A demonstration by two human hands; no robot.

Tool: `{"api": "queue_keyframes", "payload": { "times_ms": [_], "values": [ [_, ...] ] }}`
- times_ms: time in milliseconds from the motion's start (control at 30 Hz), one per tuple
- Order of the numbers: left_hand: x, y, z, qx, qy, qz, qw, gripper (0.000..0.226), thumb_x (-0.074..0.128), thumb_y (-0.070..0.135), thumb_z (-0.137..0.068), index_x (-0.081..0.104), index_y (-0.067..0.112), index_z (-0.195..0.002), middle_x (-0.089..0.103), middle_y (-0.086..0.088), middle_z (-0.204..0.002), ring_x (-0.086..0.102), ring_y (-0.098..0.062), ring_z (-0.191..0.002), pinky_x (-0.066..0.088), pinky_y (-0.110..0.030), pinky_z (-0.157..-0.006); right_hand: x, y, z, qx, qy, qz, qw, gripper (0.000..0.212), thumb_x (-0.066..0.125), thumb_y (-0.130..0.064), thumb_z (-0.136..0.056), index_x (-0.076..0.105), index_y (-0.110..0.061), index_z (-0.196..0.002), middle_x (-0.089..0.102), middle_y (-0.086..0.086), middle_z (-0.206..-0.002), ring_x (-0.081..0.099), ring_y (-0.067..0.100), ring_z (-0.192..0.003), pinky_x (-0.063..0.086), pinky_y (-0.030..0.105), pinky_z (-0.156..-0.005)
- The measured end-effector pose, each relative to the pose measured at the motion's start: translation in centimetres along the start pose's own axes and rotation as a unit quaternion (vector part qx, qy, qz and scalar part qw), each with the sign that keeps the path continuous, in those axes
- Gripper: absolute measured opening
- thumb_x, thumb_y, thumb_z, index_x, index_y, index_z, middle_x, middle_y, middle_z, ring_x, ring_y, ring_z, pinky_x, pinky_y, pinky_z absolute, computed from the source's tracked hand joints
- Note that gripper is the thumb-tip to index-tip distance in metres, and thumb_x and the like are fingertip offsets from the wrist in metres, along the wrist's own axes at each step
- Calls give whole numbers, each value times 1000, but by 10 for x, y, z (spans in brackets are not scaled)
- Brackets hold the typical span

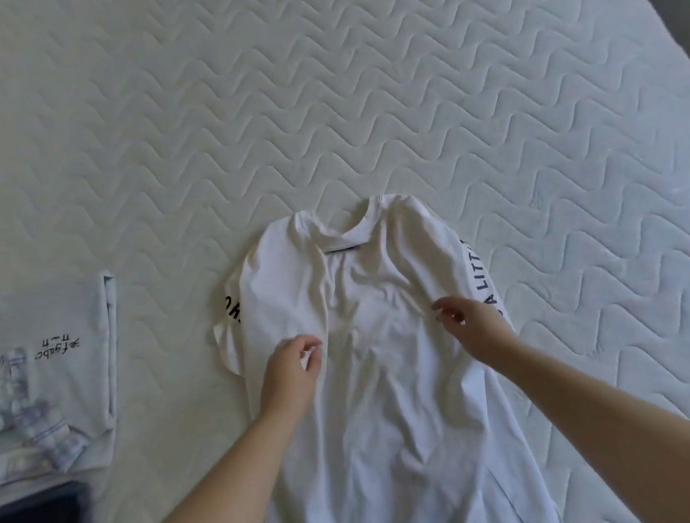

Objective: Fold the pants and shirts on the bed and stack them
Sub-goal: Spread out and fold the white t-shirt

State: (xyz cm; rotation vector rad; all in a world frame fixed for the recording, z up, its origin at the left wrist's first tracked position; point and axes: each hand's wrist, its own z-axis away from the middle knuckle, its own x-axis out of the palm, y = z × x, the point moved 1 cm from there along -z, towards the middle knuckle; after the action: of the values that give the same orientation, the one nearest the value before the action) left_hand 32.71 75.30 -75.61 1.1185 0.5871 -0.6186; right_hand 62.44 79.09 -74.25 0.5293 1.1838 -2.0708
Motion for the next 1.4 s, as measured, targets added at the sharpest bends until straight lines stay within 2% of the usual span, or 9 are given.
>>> {"api": "queue_keyframes", "payload": {
  "times_ms": [167, 333, 500, 733, 833, 933, 1133, 1267, 1400],
  "values": [
    [61, -34, 116, 17, -130, -104, 986, 26, 63, 19, -88, 68, 19, -114, 63, -2, -119, 59, -23, -111, 43, -29, -94, 69, 63, 93, -12, -87, 84, 993, 36, 54, -20, -97, 58, -21, -133, 62, 2, -126, 57, 22, -115, 42, 31, -96],
    [110, -56, 213, 47, -214, -221, 950, 67, 55, 27, -88, 29, 36, -150, 0, 4, -163, 11, -14, -149, 20, -29, -117, 125, 117, 177, -54, -152, 210, 964, 65, 50, -33, -95, 23, -31, -154, 12, -9, -163, 10, 15, -150, 17, 33, -116],
    [128, -56, 272, 66, -192, -230, 952, 81, 83, 21, -64, 54, 18, -139, 42, -12, -150, 44, -32, -135, 45, -44, -103, 147, 142, 219, -94, -140, 264, 950, 77, 50, -30, -93, 8, -28, -157, 1, -7, -165, 0, 16, -152, 7, 34, -119],
    [127, -68, 318, 109, -202, -288, 930, 97, 88, 52, -53, 56, 15, -137, 48, -13, -145, 50, -32, -131, 44, -52, -102, 138, 176, 262, -143, -167, 340, 914, 95, 64, -54, -85, 6, -31, -157, -7, 1, -165, 2, 23, -151, 6, 45, -120],
    [126, -83, 321, 158, -196, -322, 913, 100, 83, 61, -55, 54, 16, -139, 45, -15, -148, 46, -34, -134, 40, -55, -104, 143, 185, 274, -146, -99, 332, 927, 90, 73, -28, -84, 19, -29, -156, 9, 6, -164, 13, 27, -151, 12, 52, -120],
    [120, -89, 316, 162, -182, -333, 911, 88, 92, 36, -49, 63, 18, -131, 54, -11, -140, 54, -31, -127, 45, -56, -100, 140, 188, 271, -66, -6, 318, 946, 81, 55, -6, -88, 20, -31, -156, 13, 3, -164, 10, 26, -151, 8, 49, -121],
    [101, -81, 308, 131, -98, -222, 961, 44, 82, -2, -62, 73, 10, -103, 71, -7, -105, 68, -30, -95, 53, -44, -84, 127, 172, 265, -6, 103, 209, 973, 31, 55, -15, -93, 65, -18, -122, 61, 3, -127, 51, 30, -121, 32, 41, -104],
    [83, -63, 309, 93, -58, -134, 985, 40, 68, -13, -71, 69, 4, -107, 69, -12, -102, 65, -34, -92, 52, -42, -80, 129, 152, 273, -42, 96, 174, 979, 16, 55, -10, -94, 64, -6, -105, 66, 7, -101, 58, 29, -103, 29, 35, -102],
    [63, -53, 310, 45, -31, -85, 995, 33, 54, -15, -80, 64, -5, -109, 64, -22, -103, 60, -38, -98, 48, -44, -83, 125, 135, 287, -38, 87, 116, 989, 18, 68, -16, -87, 52, -8, -83, 58, 8, -79, 49, 27, -75, 28, 35, -71]
  ]
}}
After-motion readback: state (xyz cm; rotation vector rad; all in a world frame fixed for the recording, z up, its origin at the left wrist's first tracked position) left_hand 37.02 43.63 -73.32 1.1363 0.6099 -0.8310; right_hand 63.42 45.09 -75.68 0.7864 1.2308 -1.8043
